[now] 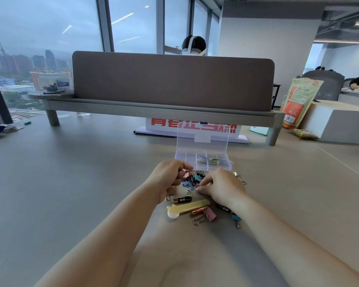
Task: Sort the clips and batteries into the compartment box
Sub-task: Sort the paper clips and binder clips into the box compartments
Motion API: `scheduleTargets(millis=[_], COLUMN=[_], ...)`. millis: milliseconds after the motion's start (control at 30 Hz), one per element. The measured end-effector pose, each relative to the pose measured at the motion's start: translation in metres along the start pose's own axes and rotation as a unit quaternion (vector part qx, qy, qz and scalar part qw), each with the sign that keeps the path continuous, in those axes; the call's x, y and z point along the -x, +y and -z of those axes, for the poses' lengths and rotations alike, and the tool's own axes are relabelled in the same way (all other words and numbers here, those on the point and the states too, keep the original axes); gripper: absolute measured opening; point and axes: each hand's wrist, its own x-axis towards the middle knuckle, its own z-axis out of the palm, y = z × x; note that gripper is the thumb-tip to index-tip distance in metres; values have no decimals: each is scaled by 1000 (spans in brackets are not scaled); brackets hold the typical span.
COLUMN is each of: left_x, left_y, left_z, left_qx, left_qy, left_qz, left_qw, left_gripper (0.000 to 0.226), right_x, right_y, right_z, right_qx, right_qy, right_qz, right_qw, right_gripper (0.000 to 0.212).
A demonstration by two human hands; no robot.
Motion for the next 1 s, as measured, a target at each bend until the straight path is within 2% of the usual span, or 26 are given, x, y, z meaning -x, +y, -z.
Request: scheduleTargets(millis=[67,167,233,400,500,633,733,867,1000], left_x=[-3,-9,-8,-6,-6,-8,-10,-11,-10], left_y=[-4,-12,-15,-12,-13,-16,-17,-17,-16], left_z=[-3,-4,-2,2,3,4,4,7,12], left_qx=[-164,-408,-491,-557,-571,-568,-562,-544,-544], left_qy=[39,87,93,85,80,76,81,99,109], left_qz=[-43,-110,-128,-138,-138,-141,-150,-148,-129], left_qw=[985,902,857,815,805,807,809,820,822], left_gripper=[34,26,20,20,18,9,12,16,17], right_x=[-1,-2,-3,-3,-4,-9,-8,-7,-6], right_y=[0,1,2,7,6,8,12,13,15], right_z=[0,0,1,8,6,4,6,7,15], right_qx=[0,-3,-9,-14,31,63,56,32,-22], right_qy=[2,3,-5,-26,-38,-75,-89,-84,-94], right_qz=[6,13,13,12,18,14,14,10,22], right_qw=[1000,1000,1000,1000,999,995,994,996,995], right_gripper=[11,9,8,5,10,14,17,28,28])
